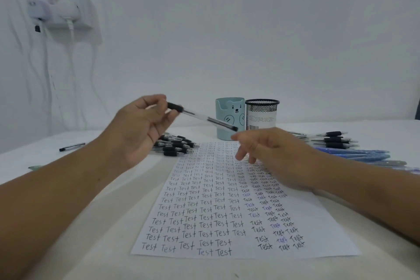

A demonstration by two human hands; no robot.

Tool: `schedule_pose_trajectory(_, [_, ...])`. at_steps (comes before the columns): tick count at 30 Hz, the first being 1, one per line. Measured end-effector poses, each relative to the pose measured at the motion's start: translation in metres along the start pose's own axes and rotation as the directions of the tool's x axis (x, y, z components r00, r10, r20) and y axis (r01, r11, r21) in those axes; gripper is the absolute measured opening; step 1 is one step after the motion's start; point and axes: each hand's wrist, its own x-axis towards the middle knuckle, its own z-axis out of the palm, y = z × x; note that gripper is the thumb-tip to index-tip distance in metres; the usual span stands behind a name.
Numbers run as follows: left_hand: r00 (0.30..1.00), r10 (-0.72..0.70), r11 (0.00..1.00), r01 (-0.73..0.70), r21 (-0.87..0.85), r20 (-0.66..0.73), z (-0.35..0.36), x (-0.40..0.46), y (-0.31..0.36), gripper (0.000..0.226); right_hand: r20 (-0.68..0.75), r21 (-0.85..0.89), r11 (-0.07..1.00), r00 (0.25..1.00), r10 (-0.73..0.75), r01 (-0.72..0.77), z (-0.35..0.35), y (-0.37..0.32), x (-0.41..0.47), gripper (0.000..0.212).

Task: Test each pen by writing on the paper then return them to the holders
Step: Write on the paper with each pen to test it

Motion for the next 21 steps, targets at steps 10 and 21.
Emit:
schedule_pose_trajectory(10, [0.969,-0.095,0.808,-0.058,0.587,0.226,0.005,-0.022,-0.028,0.006,-0.044,0.847,0.531,0.989,0.138,-0.037,-0.024,-0.003,0.008,0.055])
schedule_pose_trajectory(21, [0.912,-0.117,0.539,-0.274,0.796,0.393,0.013,-0.036,-0.036,0.014,0.099,0.809,0.579,0.995,0.030,-0.098,-0.020,-0.007,0.004,0.052])
